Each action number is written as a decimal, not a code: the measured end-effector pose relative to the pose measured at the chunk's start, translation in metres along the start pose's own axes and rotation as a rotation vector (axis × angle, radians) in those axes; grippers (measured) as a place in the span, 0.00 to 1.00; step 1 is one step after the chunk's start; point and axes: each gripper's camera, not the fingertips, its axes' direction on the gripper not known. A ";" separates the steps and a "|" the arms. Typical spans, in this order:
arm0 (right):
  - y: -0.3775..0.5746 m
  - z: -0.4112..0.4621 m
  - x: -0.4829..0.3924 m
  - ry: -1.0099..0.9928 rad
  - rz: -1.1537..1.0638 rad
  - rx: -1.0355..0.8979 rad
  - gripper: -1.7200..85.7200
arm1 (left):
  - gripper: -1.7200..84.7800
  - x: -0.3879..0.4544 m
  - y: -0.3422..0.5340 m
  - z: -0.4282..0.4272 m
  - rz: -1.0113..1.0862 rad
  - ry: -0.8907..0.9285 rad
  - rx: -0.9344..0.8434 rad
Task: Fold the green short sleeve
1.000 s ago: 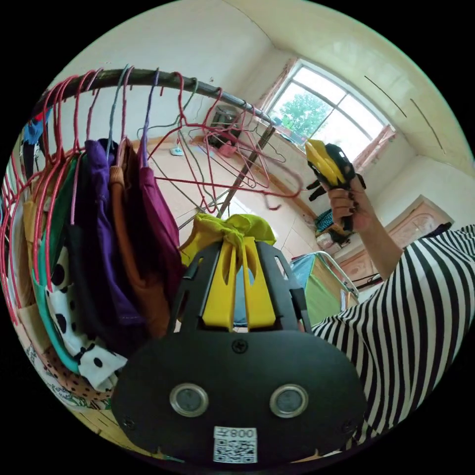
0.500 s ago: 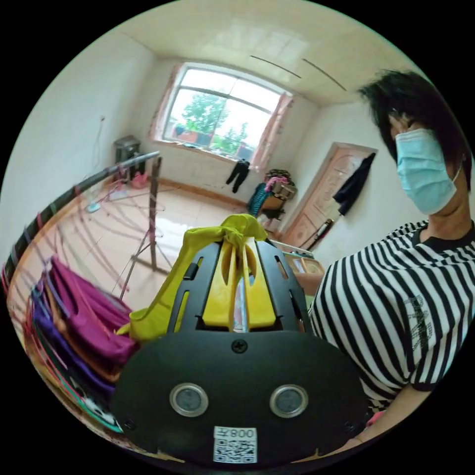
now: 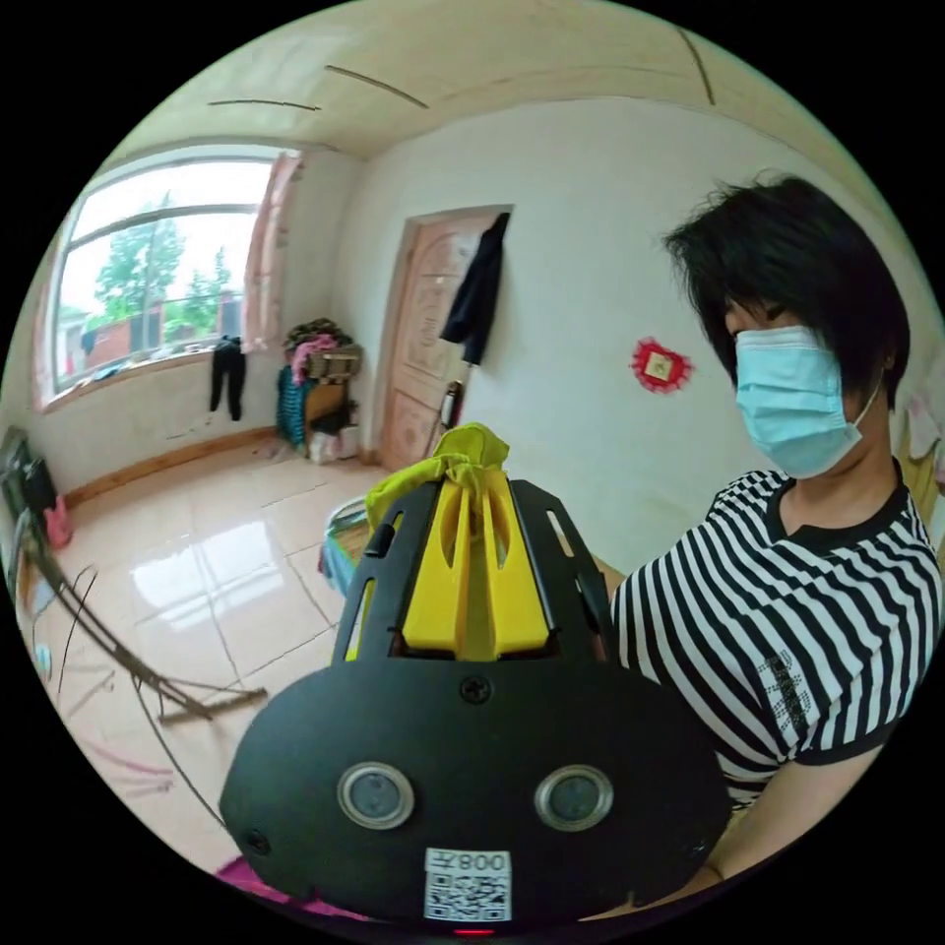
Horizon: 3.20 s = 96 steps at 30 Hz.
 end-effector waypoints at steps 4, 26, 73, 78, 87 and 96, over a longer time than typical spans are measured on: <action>0.031 -0.056 0.001 0.039 0.022 0.182 0.02 | 0.05 -0.007 -0.059 0.074 0.143 0.167 -0.082; 0.174 -0.196 0.015 0.323 0.225 0.671 0.02 | 0.04 -0.079 -0.213 0.358 0.507 0.904 -0.314; 0.484 -0.456 0.204 0.074 0.497 0.945 0.11 | 0.06 0.146 -0.277 0.593 1.015 1.218 -0.639; 0.482 -0.436 0.220 -0.095 0.386 0.918 0.03 | 0.06 0.131 -0.274 0.616 0.954 1.238 -0.660; 0.557 -0.448 0.136 0.084 0.241 1.228 0.02 | 0.06 0.080 -0.278 0.633 0.846 1.250 -0.608; 0.496 -0.420 0.157 0.158 0.262 1.123 0.02 | 0.06 0.076 -0.285 0.658 0.871 1.308 -0.579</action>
